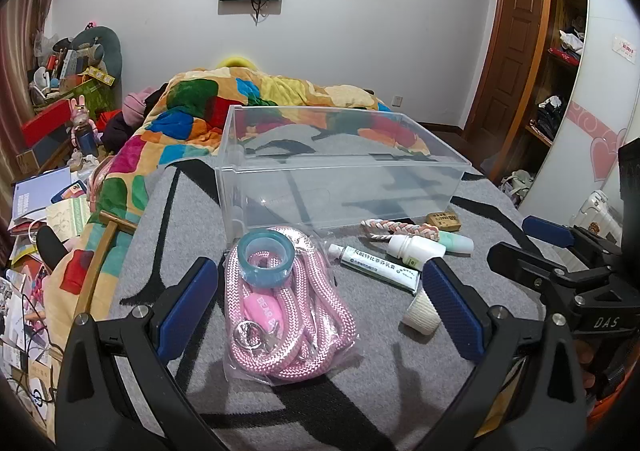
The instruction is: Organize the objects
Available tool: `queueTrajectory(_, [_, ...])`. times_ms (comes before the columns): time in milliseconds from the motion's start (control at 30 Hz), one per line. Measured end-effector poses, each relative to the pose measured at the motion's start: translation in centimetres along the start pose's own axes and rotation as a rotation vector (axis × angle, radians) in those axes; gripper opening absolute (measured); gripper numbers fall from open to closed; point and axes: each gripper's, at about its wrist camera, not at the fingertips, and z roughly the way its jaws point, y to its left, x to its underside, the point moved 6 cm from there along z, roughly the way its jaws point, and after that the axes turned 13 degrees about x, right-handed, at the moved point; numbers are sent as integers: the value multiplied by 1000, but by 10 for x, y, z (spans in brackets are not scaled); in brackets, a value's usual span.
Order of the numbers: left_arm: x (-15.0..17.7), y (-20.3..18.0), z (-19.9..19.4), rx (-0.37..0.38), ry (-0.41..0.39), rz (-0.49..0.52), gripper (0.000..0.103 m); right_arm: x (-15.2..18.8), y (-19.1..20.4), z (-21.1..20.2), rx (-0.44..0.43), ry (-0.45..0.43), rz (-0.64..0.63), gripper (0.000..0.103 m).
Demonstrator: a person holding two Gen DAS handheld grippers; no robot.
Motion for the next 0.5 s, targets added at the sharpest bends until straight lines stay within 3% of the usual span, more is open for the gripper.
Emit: queueTrajectory(500, [1,-1,1,5,1,-2,103,1,1,0,-4,7,5,103])
